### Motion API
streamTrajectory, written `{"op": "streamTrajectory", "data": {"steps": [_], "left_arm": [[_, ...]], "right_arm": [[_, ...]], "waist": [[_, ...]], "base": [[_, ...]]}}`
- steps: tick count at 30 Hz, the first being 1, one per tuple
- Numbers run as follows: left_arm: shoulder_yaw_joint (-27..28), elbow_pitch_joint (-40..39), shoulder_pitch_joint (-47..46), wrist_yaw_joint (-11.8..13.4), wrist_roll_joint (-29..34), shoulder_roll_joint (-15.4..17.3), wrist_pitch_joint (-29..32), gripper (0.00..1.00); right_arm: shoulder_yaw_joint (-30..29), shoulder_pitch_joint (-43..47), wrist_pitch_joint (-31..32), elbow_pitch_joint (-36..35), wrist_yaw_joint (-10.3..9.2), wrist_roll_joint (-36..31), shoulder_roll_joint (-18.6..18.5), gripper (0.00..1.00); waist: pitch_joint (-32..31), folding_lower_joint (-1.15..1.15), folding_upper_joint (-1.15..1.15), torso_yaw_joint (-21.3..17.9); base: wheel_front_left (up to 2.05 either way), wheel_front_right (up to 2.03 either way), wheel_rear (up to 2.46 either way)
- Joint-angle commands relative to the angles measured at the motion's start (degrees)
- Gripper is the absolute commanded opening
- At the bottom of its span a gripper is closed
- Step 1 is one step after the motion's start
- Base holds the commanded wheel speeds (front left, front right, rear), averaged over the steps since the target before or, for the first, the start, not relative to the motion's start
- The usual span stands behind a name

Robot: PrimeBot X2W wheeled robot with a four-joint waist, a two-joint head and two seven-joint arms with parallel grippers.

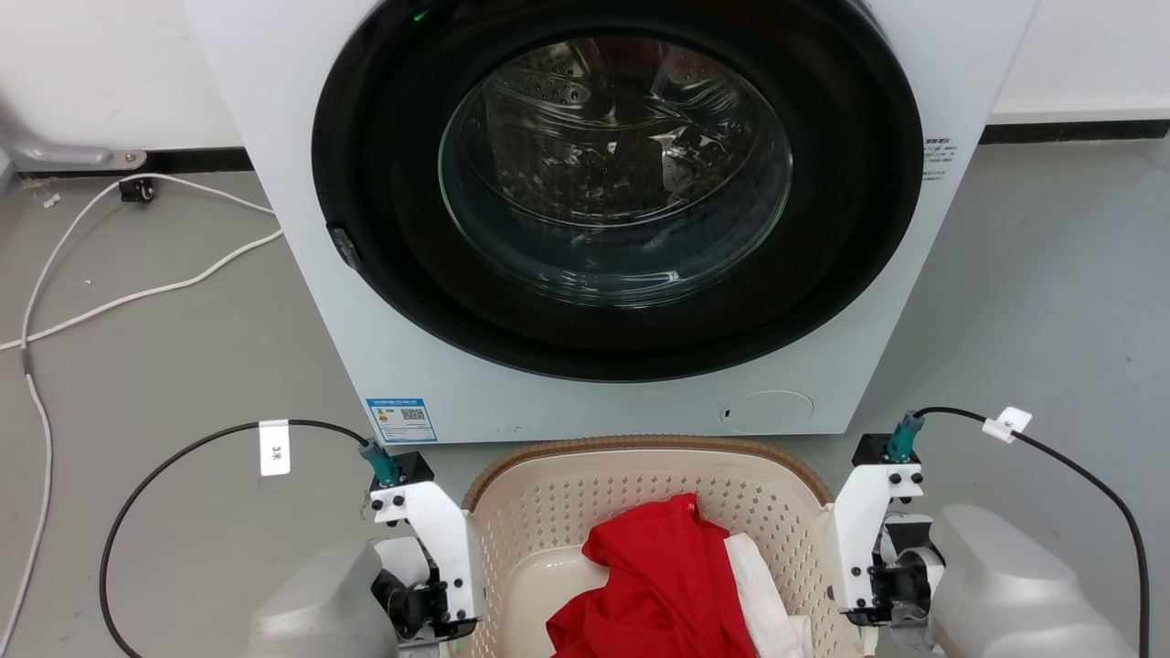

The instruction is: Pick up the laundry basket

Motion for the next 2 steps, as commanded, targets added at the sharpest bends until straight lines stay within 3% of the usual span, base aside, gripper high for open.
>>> {"op": "streamTrajectory", "data": {"steps": [1,2], "left_arm": [[0.1,-0.7,-0.5,-0.7,-0.7,-1.1,-0.4,0.00],[0.1,-0.7,-0.5,-0.7,-0.7,-1.1,-0.4,0.00]], "right_arm": [[0.2,-0.6,0.3,-0.2,0.21,0.5,0.9,0.00],[0.1,-0.5,0.3,-0.2,0.21,0.5,0.9,0.00]], "waist": [[0.0,0.00,0.00,0.0],[0.0,0.00,0.00,0.0]], "base": [[0.00,0.00,0.00],[0.00,0.00,0.00]]}}
